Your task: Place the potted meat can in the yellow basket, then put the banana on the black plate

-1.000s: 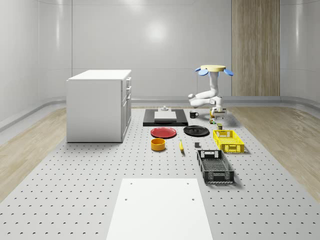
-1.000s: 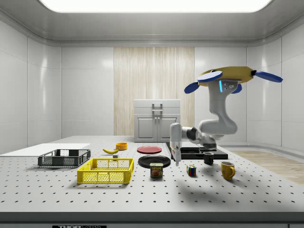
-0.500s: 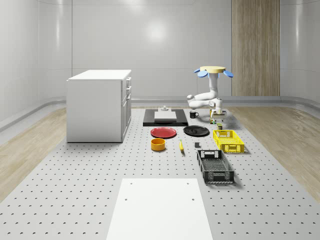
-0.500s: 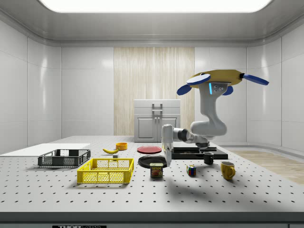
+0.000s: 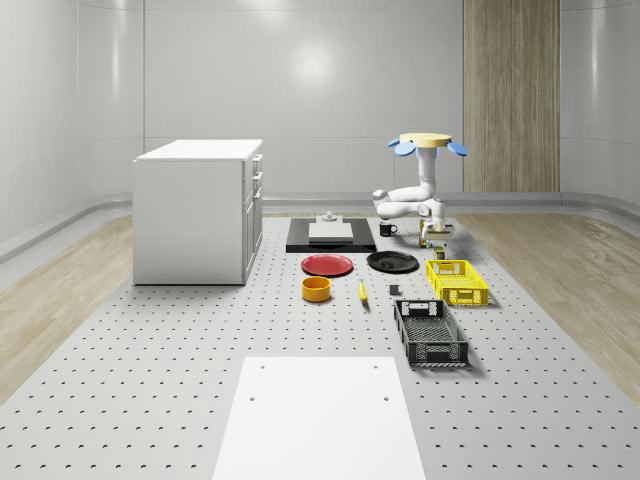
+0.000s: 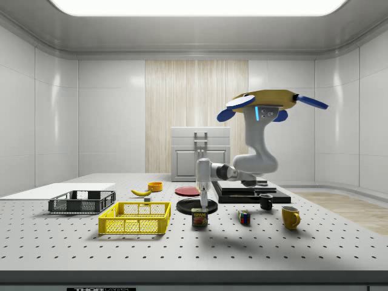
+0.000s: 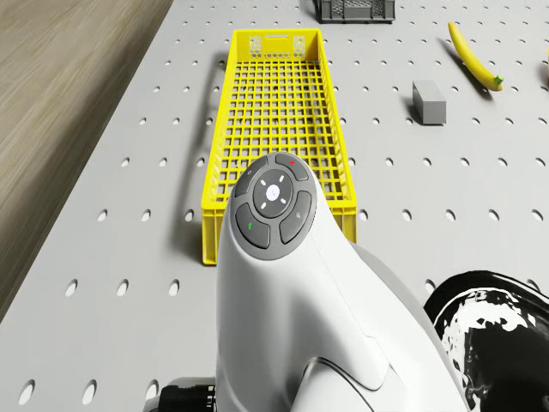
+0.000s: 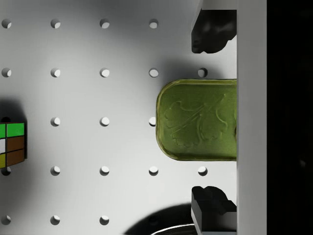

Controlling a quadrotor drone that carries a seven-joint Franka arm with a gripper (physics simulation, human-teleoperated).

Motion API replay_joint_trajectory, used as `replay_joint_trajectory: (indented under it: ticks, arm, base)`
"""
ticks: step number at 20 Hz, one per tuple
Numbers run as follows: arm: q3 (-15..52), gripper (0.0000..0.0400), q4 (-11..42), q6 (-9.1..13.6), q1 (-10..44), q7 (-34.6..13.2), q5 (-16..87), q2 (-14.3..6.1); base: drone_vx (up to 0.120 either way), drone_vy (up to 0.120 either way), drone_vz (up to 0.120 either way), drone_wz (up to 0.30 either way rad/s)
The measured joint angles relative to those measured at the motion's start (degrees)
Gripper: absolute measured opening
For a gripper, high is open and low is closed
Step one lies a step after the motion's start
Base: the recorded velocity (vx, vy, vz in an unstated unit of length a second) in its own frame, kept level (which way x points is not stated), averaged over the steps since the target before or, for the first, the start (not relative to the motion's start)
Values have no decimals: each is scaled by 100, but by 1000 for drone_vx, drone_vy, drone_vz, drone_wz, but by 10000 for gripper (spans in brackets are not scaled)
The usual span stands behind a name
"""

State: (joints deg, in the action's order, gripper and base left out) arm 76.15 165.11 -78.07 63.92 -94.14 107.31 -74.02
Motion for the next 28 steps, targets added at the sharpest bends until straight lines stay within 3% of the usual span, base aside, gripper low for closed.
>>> replay_joint_trajectory:
  ticks: [3, 14, 24, 28]
  arm:
    - [15, 400, -4, -61, 18, -16, -31, -65]
    - [-453, 400, -104, -490, 40, 4, 353, -355]
    - [-636, 400, -164, -699, 85, -9, 494, -500]
    - [-678, 310, -180, -758, 102, -16, 524, -543]
  base:
    - [120, 0, 0, 0]
    - [0, 0, 0, 0]
    - [0, 0, 0, 0]
    - [0, 0, 0, 0]
